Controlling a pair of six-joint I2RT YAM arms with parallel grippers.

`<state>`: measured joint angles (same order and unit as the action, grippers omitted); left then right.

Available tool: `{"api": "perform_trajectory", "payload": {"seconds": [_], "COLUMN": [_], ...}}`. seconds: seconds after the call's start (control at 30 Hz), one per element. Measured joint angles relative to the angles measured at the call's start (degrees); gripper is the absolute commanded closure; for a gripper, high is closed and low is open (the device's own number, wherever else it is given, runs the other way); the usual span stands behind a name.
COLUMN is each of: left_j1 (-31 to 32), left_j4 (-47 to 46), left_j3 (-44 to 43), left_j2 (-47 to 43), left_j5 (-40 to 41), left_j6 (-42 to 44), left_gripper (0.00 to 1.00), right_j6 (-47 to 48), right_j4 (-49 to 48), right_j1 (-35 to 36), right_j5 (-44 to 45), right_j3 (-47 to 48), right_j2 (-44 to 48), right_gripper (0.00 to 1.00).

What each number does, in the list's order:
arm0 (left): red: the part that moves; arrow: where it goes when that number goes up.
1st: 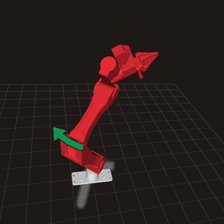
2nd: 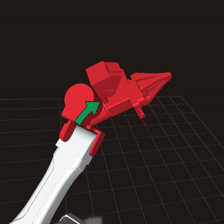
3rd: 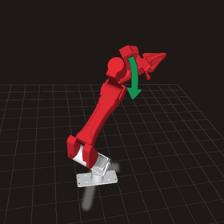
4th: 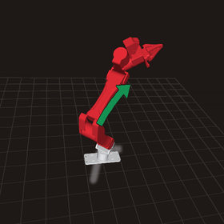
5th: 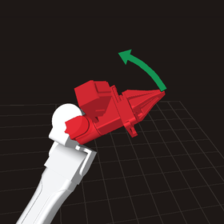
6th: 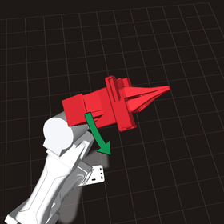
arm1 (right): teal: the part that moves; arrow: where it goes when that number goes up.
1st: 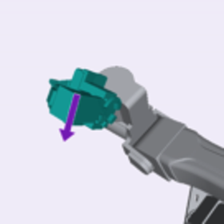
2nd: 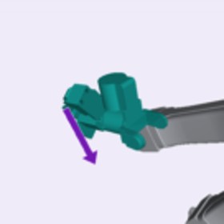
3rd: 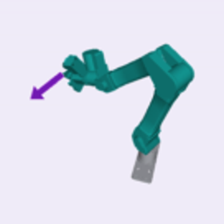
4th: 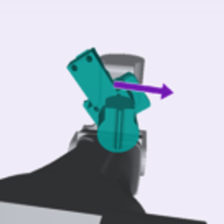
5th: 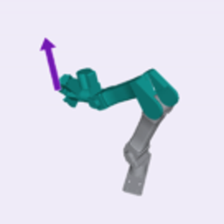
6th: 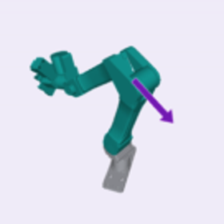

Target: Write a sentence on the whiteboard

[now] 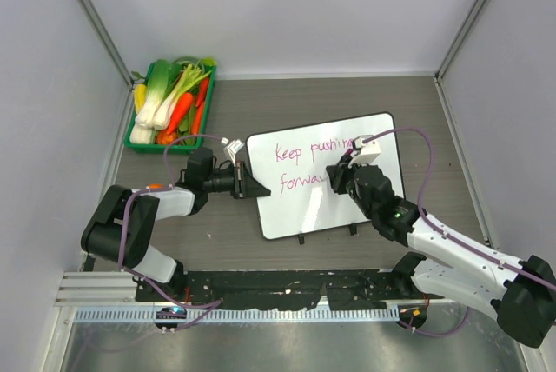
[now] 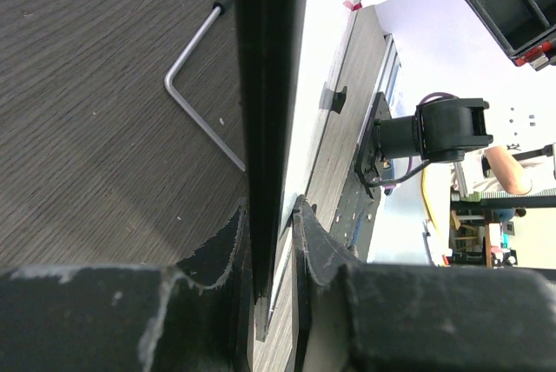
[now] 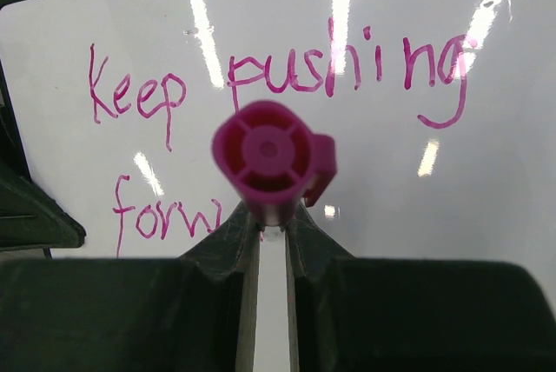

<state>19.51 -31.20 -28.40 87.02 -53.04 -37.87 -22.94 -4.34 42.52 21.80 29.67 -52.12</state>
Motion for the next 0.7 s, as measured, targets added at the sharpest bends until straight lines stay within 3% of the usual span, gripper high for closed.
{"api": "perform_trajectory", "payload": {"seconds": [0.7], "left_j1": [0.00], "left_j4": [0.02], "left_j3": [-0.02], "left_j2": [0.00], "left_j5": [0.00], "left_j6": [0.02], "left_gripper": [1.00], "right_j6": [0.31], "right_j4": [-2.56], "right_j1": [-0.83], "right_j5": [1.95], "right_j3": [1.73], "right_j2": [-2.40], "right_gripper": [0.99]}}
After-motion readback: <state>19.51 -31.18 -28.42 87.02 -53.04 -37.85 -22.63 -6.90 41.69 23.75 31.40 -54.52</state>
